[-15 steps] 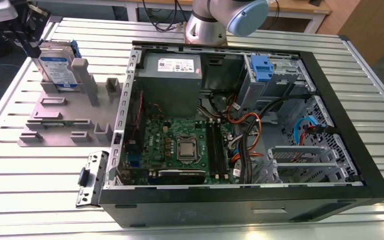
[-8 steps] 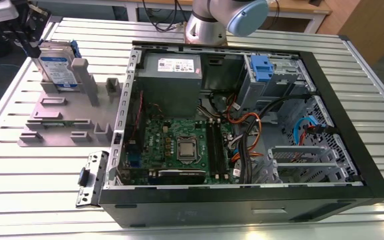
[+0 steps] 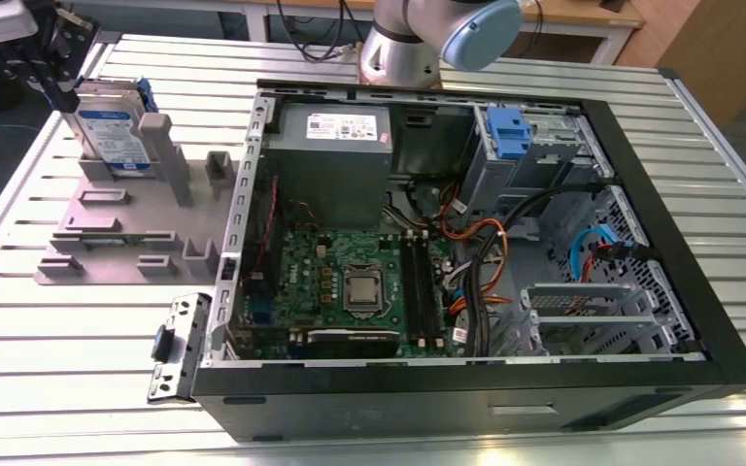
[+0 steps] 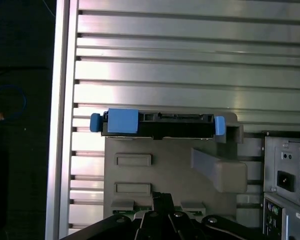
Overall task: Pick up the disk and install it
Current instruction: 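Pick up the disk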
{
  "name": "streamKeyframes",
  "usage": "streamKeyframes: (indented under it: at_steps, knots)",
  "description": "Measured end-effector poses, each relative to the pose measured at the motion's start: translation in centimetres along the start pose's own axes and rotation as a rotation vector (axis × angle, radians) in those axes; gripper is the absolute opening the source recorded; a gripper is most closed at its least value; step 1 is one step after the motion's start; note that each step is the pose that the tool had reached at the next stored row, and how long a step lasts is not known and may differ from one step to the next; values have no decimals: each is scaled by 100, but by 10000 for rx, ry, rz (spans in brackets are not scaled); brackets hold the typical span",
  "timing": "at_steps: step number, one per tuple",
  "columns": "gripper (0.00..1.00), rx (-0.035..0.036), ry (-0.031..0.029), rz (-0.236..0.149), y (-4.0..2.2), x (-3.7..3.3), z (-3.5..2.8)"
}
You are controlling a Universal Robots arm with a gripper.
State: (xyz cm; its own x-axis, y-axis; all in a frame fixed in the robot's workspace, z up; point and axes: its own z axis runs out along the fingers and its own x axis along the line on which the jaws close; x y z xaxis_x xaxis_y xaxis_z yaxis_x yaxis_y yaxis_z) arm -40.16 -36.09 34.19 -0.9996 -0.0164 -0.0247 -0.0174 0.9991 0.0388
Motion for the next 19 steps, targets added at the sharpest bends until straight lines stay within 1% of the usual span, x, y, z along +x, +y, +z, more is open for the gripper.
streamKeyframes:
  at_steps: [19]
  knots:
    - [10, -8, 13, -331, 0, 0, 0]
